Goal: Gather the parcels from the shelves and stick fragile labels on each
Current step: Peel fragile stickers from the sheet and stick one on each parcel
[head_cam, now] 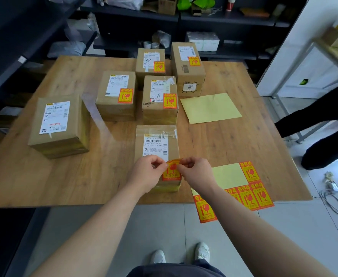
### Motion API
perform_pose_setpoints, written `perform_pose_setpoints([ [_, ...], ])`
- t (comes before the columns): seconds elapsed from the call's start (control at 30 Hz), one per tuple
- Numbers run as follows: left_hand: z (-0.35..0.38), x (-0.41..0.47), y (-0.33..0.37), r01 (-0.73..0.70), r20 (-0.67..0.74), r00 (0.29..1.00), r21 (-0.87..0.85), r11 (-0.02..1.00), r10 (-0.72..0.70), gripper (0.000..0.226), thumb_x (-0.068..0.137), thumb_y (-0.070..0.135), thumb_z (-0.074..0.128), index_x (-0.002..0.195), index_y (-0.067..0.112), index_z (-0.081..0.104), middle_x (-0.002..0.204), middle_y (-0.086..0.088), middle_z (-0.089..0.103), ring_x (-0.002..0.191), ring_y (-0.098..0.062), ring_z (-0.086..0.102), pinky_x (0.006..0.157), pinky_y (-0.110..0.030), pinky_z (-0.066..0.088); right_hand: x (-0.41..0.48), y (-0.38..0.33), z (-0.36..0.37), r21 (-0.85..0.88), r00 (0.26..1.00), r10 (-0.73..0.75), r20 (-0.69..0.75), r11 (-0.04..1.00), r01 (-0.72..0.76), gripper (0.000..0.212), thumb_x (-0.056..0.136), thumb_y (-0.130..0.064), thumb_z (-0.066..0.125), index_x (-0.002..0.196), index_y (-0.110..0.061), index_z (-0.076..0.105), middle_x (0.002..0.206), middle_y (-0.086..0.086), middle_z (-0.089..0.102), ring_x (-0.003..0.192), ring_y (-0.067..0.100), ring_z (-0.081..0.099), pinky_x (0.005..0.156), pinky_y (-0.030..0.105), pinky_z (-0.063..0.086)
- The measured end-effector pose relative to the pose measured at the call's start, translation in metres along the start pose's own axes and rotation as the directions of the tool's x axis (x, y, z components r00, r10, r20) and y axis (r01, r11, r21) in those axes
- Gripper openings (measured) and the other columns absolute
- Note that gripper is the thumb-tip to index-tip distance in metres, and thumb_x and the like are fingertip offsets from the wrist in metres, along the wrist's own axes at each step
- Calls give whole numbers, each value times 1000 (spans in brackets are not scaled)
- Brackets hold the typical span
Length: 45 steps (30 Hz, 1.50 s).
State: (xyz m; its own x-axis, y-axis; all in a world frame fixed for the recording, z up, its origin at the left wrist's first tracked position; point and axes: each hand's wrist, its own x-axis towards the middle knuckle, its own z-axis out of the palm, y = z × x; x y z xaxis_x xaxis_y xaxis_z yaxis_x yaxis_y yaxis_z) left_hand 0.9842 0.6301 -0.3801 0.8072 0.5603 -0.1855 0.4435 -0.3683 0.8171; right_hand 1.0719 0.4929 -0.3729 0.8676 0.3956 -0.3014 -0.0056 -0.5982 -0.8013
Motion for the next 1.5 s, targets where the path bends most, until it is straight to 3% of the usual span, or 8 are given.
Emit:
perform_pose_setpoints([
  [0.2,-3,-3,-5,-53,47,997,-37,998,54,11,88,32,63,77,30,63,88,15,64,85,-9,60,72,-33,53,2,1,3,7,999,-15,-43,1000,15,10,88,-21,61,98,-19,60,84,-2,66,77,14,65,65,33,59],
  [0.57,-4,-5,-4,-65,25,997,-87,994,67,16,91,30,60,76,26,59,103,12,61,82,-10,52,60,-18,40,-5,1,-1,-72,993,-103,50,992,106,19,93,-24,59,75,-31,59,77,-13,63,70,5,60,53,13,43],
  [0.67,-6,-5,0,-29,32,999,-193,981,36,13,92,31,57,83,23,62,106,11,61,89,-13,56,60,-20,47,-8,-3,-6,-25,985,-148,84,988,151,13,93,-26,59,81,-24,63,80,-8,66,74,8,62,59,20,52],
  [0.83,-11,-10,4,26,-4,1000,-352,936,-29,11,94,29,54,90,22,62,104,3,64,67,-10,63,50,-17,47,-10,-16,-11,42,984,-132,124,991,128,13,92,-25,61,86,-17,68,82,-3,70,78,11,65,67,26,57],
  [0.97,-16,-14,-2,20,-47,998,-292,956,-35,6,88,21,64,83,22,62,85,2,66,66,-12,62,49,-18,47,-10,-22,-6,125,990,-55,127,991,39,8,87,-20,66,81,-17,70,70,-7,67,62,5,58,51,16,48],
  [1.13,-29,-17,-16,96,-114,987,-148,984,-114,9,83,23,71,84,24,62,81,6,68,76,-10,65,59,-20,47,-8,-30,17,131,984,67,164,987,-89,19,81,-19,73,96,-15,62,85,3,71,73,17,71,69,38,60],
  [1.27,-36,-15,-20,163,-164,971,-67,984,-172,29,77,29,77,97,23,57,81,5,66,75,-14,63,62,-27,45,-2,-33,32,49,989,87,123,994,-94,21,80,-18,73,94,-19,57,80,1,69,67,14,69,65,36,60],
  [1.5,-41,-12,-16,197,-218,958,22,980,-187,33,77,31,77,97,21,54,83,4,64,72,-10,60,52,-19,39,3,-35,45,-56,997,53,53,997,-50,23,80,-25,73,80,-29,50,88,-2,67,70,15,69,66,40,60],
])
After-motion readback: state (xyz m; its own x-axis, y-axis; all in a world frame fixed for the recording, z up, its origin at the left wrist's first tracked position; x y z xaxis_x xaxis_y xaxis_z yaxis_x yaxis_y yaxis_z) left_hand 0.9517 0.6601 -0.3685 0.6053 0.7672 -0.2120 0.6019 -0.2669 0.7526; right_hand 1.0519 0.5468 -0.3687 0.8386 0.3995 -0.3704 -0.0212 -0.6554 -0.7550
